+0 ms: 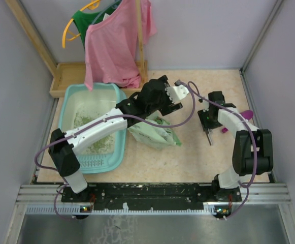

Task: Fill the litter box with clean litter
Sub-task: Adjust the clamp at the center of the board, then pick up the clamp at the center of the board.

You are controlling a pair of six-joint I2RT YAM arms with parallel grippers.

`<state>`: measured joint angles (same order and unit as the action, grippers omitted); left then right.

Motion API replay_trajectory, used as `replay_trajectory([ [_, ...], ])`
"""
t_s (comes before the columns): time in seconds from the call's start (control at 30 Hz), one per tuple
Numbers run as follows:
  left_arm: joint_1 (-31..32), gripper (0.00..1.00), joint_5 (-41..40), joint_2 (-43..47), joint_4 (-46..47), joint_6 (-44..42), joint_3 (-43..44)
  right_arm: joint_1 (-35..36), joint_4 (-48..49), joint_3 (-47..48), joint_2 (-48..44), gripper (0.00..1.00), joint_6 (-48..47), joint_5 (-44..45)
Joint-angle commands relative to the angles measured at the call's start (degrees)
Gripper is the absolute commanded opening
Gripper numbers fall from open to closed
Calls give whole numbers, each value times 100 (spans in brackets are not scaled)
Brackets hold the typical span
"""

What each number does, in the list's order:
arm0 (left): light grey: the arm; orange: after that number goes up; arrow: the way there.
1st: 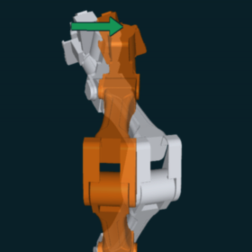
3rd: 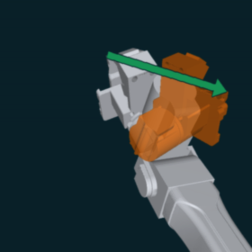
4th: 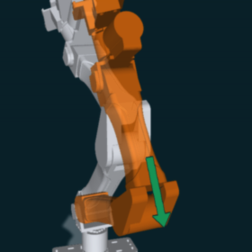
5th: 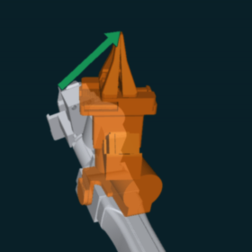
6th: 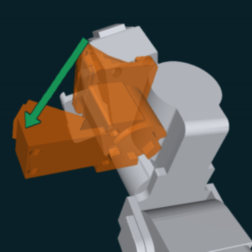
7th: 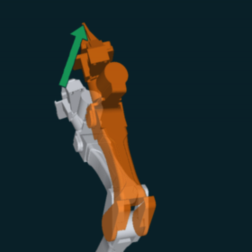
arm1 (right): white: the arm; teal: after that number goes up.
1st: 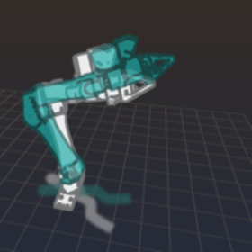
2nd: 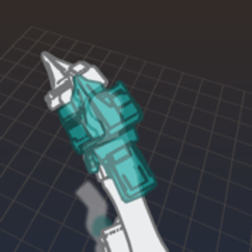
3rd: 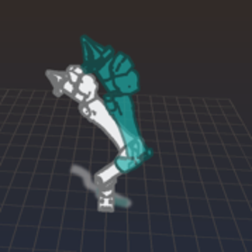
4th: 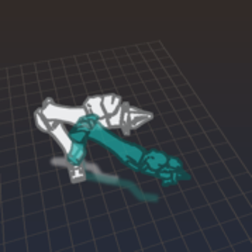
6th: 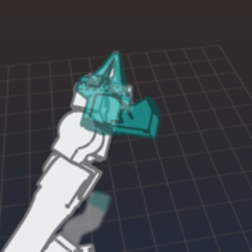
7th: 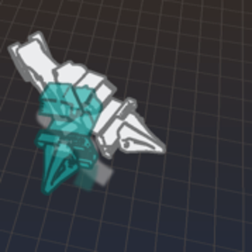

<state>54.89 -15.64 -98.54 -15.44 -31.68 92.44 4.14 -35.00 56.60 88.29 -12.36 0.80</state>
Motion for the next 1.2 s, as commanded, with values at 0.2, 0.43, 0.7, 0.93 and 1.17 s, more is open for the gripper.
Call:
replay_trajectory([
  [0.2,13,99,-105,37,59,13,-33,-91,333,-131,-102,47,166,-78],
  [0.43,13,99,-133,7,85,12,-40,-280,385,-296,-437,35,217,-388],
  [0.7,13,99,-106,-47,16,-1,26,-344,319,-255,-550,32,231,-287],
  [0.93,13,99,-95,-60,-20,14,18,-345,331,-258,-531,22,213,-248],
  [1.17,13,99,-88,-76,-51,14,43,-345,410,-291,-562,0,212,-124],
])
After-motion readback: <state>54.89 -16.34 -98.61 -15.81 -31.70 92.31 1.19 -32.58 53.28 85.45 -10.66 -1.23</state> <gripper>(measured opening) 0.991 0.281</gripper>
